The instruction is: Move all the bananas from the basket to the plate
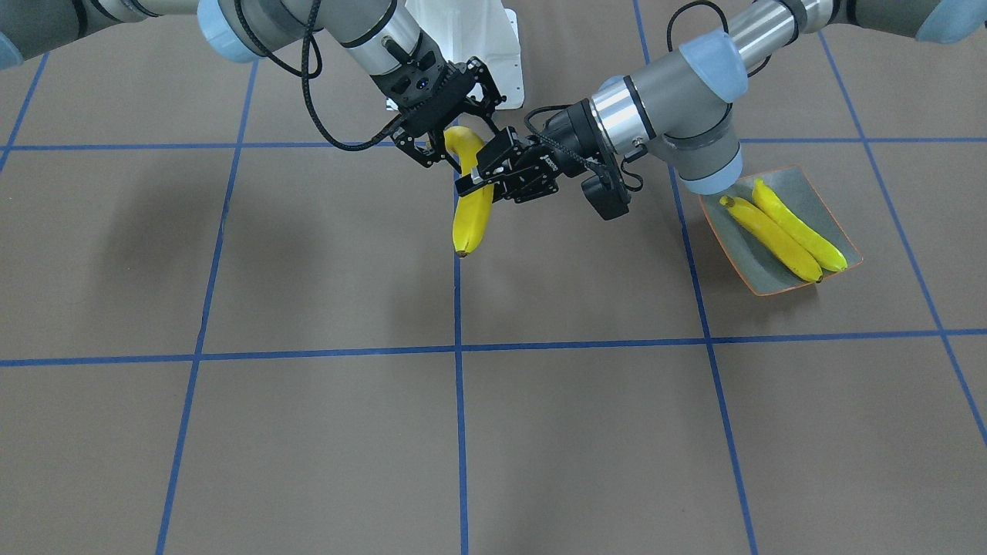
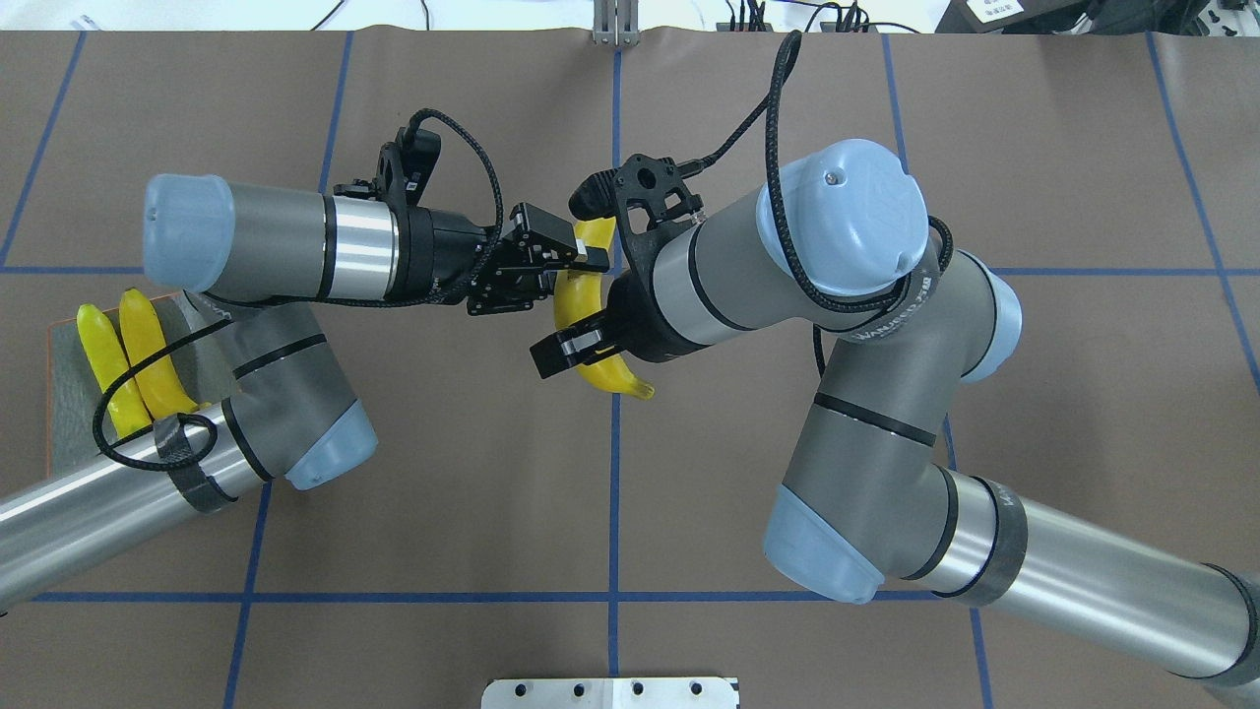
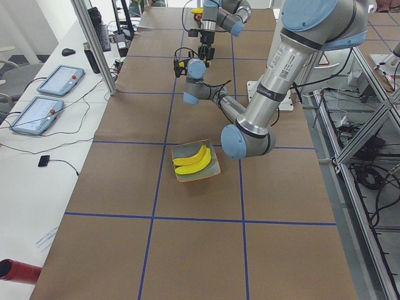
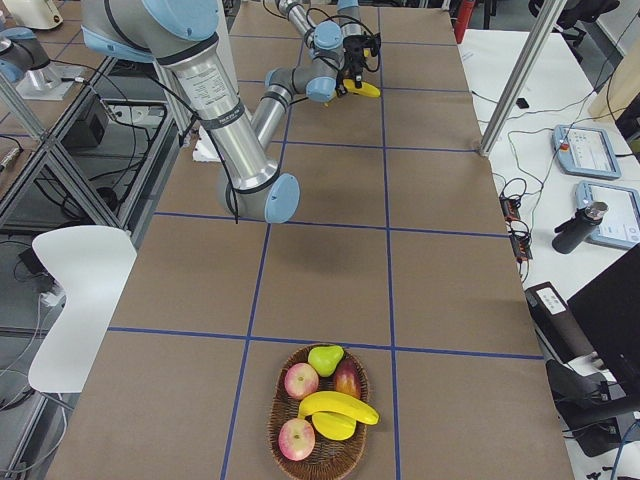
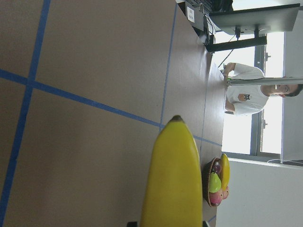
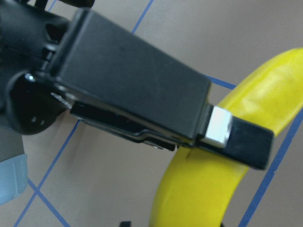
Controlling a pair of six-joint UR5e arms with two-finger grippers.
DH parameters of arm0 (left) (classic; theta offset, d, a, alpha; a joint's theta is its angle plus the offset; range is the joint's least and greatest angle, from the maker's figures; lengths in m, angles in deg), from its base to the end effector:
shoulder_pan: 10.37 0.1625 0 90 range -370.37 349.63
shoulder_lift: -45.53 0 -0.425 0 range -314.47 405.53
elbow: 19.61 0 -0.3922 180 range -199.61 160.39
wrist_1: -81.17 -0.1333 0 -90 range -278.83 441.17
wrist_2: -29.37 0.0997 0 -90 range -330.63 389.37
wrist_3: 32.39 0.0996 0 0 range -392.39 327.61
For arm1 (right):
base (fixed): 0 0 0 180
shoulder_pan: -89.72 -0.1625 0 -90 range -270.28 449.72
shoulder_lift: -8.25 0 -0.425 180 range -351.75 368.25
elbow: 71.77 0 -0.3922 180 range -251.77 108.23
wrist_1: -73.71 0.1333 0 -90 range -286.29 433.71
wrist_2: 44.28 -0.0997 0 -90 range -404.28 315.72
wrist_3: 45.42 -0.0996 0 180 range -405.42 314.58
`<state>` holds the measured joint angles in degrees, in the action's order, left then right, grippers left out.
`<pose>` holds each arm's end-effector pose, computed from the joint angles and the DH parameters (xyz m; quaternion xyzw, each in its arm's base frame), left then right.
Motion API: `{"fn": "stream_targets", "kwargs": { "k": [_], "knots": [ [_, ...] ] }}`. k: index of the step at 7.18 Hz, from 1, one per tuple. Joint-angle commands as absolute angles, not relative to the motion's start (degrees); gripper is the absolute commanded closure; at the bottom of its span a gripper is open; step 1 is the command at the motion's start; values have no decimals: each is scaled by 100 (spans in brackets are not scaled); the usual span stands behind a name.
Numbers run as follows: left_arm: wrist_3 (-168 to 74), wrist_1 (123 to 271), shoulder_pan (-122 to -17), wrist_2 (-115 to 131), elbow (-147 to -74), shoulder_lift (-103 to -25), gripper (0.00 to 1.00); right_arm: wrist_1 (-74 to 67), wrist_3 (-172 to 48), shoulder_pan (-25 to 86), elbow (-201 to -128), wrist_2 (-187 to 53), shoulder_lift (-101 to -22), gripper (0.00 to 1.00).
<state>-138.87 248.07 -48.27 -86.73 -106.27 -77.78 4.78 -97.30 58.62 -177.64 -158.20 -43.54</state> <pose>0.4420 -0.4575 0.2004 0.0132 0.7938 -0.1039 0.5991 -0.4714 -0.3929 0.1058 0.2037 -0.5843 -0.1736 0.7662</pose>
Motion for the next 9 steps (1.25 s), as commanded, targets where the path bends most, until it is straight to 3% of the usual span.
{"fn": "stream_targets", "kwargs": {
  "k": [1,2,6,9],
  "knots": [
    [-13892,24807,-4851,-8682,-10636,-7717,100,848,-9728,5704,-18116,-15871,-4858,0],
    [-13848,24921,-4947,-8725,-10662,-7543,100,849,-9736,5450,-18302,-15915,-5166,0],
    [-13848,25667,-5809,-9499,-10654,-5665,100,849,-10762,5070,-18357,-15898,-5775,0],
    [-14231,25757,-6194,-9525,-10392,-5265,100,849,-10791,5008,-18356,-15793,-5969,0]
  ]
}}
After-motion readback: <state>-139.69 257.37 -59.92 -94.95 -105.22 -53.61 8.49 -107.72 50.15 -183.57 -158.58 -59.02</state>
